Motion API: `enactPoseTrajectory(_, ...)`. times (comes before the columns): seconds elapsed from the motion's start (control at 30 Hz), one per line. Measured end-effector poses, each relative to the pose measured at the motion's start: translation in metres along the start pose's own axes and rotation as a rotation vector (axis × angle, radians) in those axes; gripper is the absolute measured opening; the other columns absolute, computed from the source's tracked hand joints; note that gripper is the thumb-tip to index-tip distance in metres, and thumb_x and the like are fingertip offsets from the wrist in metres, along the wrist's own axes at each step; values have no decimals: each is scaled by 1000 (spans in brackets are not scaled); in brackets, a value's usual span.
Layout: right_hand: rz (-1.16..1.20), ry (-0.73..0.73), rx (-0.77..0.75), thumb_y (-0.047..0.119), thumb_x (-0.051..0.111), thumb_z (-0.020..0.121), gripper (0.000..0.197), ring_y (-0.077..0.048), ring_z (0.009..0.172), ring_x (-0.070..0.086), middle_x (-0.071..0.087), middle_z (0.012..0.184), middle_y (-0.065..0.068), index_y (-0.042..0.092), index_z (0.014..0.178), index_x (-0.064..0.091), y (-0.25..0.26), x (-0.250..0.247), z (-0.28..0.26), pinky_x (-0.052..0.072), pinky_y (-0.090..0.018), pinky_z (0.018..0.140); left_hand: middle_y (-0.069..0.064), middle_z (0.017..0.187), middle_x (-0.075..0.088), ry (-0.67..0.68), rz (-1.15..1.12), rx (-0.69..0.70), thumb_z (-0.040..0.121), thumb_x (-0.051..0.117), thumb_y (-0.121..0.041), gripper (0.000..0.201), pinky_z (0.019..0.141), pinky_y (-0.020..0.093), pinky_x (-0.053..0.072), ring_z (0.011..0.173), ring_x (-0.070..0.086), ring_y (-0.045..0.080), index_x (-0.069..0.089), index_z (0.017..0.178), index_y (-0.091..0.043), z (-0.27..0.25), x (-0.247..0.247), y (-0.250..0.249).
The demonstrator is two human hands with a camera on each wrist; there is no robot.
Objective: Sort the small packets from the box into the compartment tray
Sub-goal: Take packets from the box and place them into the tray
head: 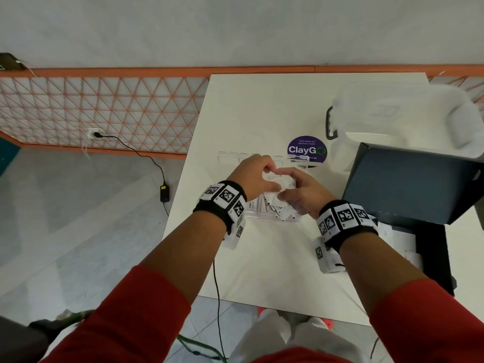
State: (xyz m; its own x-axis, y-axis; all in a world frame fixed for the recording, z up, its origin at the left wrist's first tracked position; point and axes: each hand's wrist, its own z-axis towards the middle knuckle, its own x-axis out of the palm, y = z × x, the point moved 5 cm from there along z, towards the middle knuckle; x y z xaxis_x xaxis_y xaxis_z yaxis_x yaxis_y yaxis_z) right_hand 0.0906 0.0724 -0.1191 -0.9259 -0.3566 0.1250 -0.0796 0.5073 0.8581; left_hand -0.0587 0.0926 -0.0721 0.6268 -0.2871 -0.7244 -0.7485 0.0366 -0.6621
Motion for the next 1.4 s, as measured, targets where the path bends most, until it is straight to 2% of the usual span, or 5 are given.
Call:
enactPoseTrajectory(0.2, 37, -69, -21, -10, 62, 84, 50, -9, 36, 30, 41, 46, 4, 29, 115, 62, -4, -10, -4, 24, -16, 36, 1, 86, 64, 49, -127, -331, 77, 75, -44, 33, 52, 23, 52, 54, 68, 11, 54, 91, -23, -10, -1, 23)
enactPoseTrajectory(0.43, 53, -84, -14, -10, 63, 83, 49, -9, 36, 31, 40, 48, 3, 29, 112, 64, -8, -13, -5, 24, -17, 36, -5, 92, 65, -72, -238, -150, 85, 68, -12, 18, 77, 18, 51, 88, 63, 10, 71, 101, -21, -10, -21, 19)
enactPoseTrajectory(0.67, 54, -95, -18, -10, 63, 84, 49, -9, 37, 33, 44, 51, 2, 31, 110, 64, -7, -17, -4, 24, -16, 36, -6, 89, 68, -100, -123, -168, 87, 62, -8, 18, 63, -1, 38, 81, 61, 3, 70, 97, -21, -10, -22, 32)
enactPoseTrajectory(1.1, 93, -79, -18, -11, 66, 80, 51, -34, 88, 40, 49, 95, -19, 30, 111, 66, -10, -18, 6, 30, -42, 75, 5, 97, 67, 96, 265, -157, 89, 53, -5, 18, 85, 33, 50, 91, 63, 24, 64, 101, -14, -5, 2, 55)
enactPoseTrajectory(1.4, 106, -84, -9, -11, 66, 81, 51, -34, 86, 38, 48, 95, -17, 32, 108, 67, -9, -17, 9, 29, -34, 64, 5, 115, 64, 276, 509, -122, 93, 47, -7, 26, 90, 36, 51, 102, 61, 24, 65, 110, -17, 6, 24, 56)
